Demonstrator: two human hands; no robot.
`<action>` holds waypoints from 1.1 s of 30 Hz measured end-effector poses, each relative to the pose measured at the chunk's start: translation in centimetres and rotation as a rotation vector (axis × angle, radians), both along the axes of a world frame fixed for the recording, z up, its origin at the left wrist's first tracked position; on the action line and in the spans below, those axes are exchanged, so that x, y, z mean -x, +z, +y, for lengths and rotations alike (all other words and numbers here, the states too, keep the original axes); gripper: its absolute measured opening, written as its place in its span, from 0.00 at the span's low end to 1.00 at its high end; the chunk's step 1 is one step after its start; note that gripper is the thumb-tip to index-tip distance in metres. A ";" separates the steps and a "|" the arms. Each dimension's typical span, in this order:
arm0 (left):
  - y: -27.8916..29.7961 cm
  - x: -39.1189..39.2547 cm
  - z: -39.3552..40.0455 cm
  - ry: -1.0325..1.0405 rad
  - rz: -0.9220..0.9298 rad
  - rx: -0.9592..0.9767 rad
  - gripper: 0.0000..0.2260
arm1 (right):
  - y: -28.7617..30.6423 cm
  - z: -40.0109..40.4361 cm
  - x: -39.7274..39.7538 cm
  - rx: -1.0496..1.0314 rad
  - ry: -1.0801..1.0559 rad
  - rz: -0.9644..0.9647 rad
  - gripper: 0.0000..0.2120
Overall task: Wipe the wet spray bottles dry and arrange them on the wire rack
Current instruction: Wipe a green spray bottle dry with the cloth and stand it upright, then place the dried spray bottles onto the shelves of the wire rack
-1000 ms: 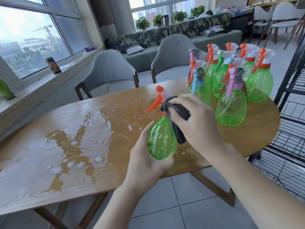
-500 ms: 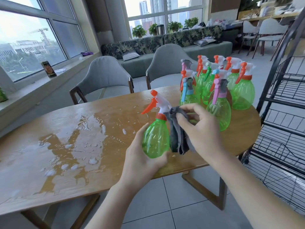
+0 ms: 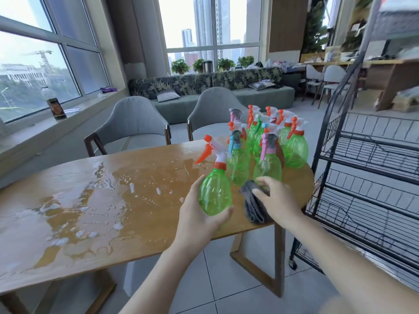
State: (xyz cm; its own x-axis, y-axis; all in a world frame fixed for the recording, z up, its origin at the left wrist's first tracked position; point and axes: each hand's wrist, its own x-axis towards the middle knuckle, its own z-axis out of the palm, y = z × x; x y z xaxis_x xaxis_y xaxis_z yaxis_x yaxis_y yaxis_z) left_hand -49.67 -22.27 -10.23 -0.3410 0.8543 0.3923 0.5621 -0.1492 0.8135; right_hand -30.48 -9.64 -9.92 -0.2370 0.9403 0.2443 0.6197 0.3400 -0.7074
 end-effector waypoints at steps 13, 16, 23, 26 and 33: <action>4.0 -5.9 -3.2 -0.058 -0.025 -0.099 0.36 | 12.8 -7.9 -2.8 -0.103 0.123 0.547 0.11; 4.3 -7.4 -3.7 -0.064 -0.009 -0.114 0.37 | 15.6 -10.2 -3.1 0.057 0.222 0.595 0.11; 4.5 -10.2 -4.7 -0.046 0.028 -0.130 0.44 | 17.3 -11.9 -4.4 0.252 0.203 0.745 0.12; 4.6 -10.8 -5.0 -0.108 0.018 -0.114 0.46 | 16.8 -11.6 -5.4 0.256 0.168 0.789 0.16; 6.8 -10.3 -2.3 -0.114 -0.056 -0.124 0.35 | 15.8 -10.4 -10.1 0.143 0.043 0.754 0.06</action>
State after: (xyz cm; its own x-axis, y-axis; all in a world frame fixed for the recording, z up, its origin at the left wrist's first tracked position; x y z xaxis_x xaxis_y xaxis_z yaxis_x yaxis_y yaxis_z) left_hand -39.40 -24.61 -3.41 -0.2686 0.8350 0.4802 0.4902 -0.3107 0.8144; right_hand -20.36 -20.08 5.86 -0.0916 0.9686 0.2310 -0.0593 0.2262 -0.9723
